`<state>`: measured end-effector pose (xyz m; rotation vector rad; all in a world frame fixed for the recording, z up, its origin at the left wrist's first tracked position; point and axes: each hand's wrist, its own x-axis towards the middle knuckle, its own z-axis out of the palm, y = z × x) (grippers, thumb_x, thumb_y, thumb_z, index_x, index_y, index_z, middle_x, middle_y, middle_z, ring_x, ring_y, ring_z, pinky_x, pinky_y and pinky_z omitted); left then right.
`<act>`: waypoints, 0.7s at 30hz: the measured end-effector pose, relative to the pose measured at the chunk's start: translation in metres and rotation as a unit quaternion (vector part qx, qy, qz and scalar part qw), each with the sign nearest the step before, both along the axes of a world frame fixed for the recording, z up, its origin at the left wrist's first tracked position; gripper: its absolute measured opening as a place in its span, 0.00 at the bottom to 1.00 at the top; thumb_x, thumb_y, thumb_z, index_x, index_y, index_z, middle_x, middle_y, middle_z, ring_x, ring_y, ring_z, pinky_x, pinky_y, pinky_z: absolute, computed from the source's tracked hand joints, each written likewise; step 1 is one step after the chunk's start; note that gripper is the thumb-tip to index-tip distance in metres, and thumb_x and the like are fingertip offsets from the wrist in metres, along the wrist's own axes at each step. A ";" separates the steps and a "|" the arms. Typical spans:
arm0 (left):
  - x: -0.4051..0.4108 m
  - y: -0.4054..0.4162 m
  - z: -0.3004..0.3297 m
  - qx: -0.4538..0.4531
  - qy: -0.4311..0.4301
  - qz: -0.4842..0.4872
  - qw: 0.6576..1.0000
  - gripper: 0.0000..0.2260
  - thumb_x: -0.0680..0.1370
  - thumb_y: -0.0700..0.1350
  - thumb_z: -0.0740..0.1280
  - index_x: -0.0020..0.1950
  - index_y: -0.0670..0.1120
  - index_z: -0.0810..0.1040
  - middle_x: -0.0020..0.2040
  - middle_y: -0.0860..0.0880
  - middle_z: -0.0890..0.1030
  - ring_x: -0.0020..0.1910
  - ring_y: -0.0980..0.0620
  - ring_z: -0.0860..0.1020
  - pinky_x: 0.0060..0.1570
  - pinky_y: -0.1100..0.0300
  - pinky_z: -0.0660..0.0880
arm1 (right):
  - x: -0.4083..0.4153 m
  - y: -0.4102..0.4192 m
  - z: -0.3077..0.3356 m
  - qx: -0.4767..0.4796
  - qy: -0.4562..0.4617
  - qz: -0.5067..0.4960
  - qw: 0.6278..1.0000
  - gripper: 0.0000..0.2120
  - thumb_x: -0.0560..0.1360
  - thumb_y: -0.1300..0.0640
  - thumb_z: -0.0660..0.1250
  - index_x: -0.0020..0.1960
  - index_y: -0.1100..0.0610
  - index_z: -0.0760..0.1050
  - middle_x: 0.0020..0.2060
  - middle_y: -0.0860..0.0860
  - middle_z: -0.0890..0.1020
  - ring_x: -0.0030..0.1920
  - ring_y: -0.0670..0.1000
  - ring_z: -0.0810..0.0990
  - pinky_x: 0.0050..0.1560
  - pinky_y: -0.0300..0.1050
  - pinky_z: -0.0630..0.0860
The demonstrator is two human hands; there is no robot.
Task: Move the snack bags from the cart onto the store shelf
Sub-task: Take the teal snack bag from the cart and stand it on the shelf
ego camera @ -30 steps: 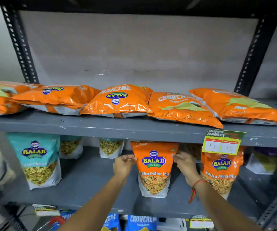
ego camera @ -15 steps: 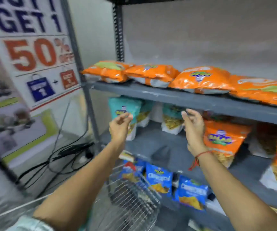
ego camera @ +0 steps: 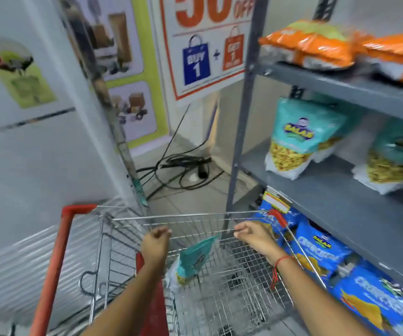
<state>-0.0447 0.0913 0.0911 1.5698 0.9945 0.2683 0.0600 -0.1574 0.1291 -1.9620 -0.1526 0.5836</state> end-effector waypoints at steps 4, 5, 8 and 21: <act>-0.030 -0.012 -0.065 0.007 0.126 -0.011 0.992 0.08 0.71 0.44 0.73 0.49 0.49 0.84 0.46 0.46 0.87 0.44 0.47 0.84 0.51 0.50 0.80 | 0.023 0.015 -0.091 -0.091 0.077 0.010 0.993 0.13 0.71 0.71 0.67 0.55 0.70 0.75 0.49 0.67 0.80 0.44 0.55 0.78 0.31 0.26 0.69; -0.029 -0.017 -0.077 0.004 0.149 -0.014 0.989 0.10 0.70 0.44 0.74 0.51 0.49 0.84 0.47 0.46 0.87 0.44 0.48 0.83 0.51 0.54 0.80 | 0.032 0.021 -0.116 -0.107 0.100 0.022 0.989 0.15 0.70 0.73 0.67 0.57 0.72 0.73 0.51 0.69 0.79 0.47 0.56 0.77 0.31 0.27 0.70; -0.018 -0.028 -0.103 -0.009 0.197 -0.045 0.979 0.18 0.69 0.44 0.75 0.58 0.46 0.81 0.49 0.47 0.86 0.47 0.51 0.82 0.48 0.62 0.74 | 0.051 0.042 -0.177 -0.155 0.154 0.084 0.972 0.21 0.71 0.74 0.65 0.64 0.71 0.68 0.47 0.63 0.78 0.44 0.55 0.75 0.41 0.44 0.73; 0.022 -0.027 -0.132 0.055 0.341 0.005 0.938 0.06 0.73 0.47 0.70 0.47 0.48 0.84 0.42 0.48 0.87 0.41 0.50 0.84 0.41 0.57 0.80 | 0.070 0.098 -0.248 -0.113 0.158 0.046 0.980 0.14 0.72 0.74 0.64 0.58 0.72 0.74 0.54 0.63 0.80 0.44 0.46 0.84 0.45 0.31 0.77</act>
